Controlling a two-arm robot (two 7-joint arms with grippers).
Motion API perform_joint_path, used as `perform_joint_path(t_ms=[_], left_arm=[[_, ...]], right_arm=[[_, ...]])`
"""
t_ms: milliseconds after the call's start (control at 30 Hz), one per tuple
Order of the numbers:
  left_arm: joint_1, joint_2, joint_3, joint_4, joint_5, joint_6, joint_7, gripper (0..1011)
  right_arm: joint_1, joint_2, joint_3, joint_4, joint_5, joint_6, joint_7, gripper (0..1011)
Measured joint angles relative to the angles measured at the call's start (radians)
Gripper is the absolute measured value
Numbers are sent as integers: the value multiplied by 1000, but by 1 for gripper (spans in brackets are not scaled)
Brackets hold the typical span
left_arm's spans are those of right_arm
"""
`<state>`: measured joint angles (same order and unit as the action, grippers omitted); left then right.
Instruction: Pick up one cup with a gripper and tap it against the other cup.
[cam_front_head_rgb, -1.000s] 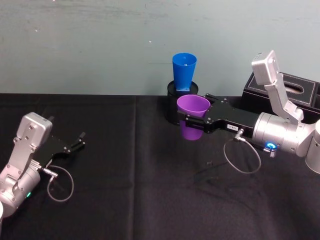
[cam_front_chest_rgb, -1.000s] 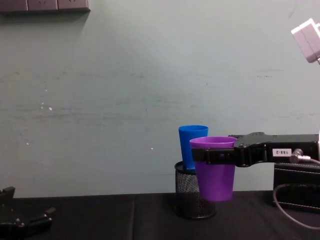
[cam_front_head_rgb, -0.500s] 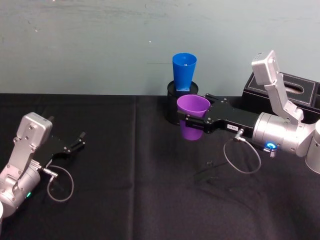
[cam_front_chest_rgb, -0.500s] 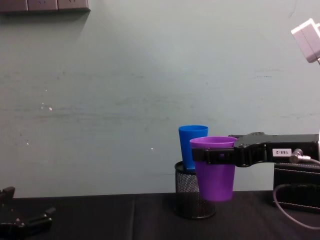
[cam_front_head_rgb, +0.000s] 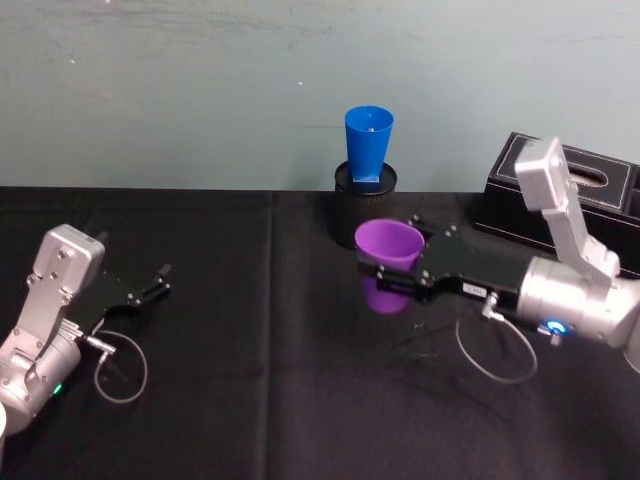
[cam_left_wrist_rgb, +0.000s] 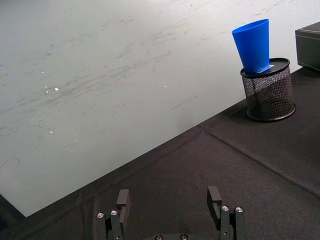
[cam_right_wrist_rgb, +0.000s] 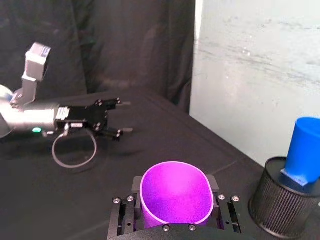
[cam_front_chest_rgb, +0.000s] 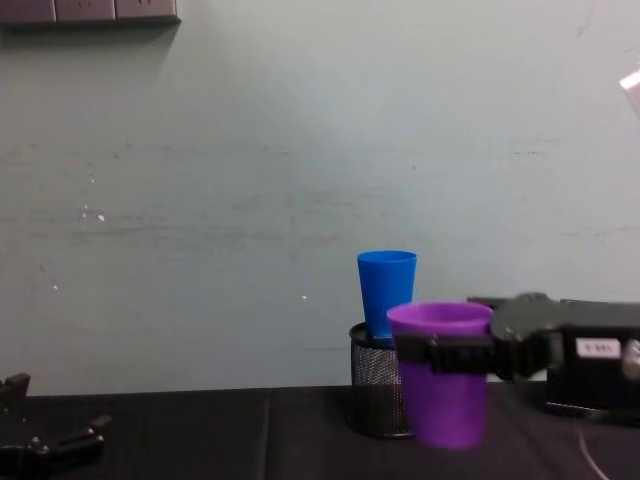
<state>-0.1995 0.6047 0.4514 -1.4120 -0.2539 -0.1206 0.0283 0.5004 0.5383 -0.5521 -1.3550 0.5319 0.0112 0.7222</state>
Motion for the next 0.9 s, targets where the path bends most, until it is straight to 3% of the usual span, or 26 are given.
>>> perform_joint_path(t_ms=[300, 600, 900], left_arm=[[0, 0, 0, 0, 0, 0, 0, 1011], [0, 0, 0, 0, 0, 0, 0, 1011], [0, 0, 0, 0, 0, 0, 0, 1011]], right_arm=[[-71, 26, 9, 8, -7, -86, 17, 746], [-79, -31, 3, 128, -38, -178, 39, 746], [-71, -57, 8, 170, -56, -204, 49, 746]])
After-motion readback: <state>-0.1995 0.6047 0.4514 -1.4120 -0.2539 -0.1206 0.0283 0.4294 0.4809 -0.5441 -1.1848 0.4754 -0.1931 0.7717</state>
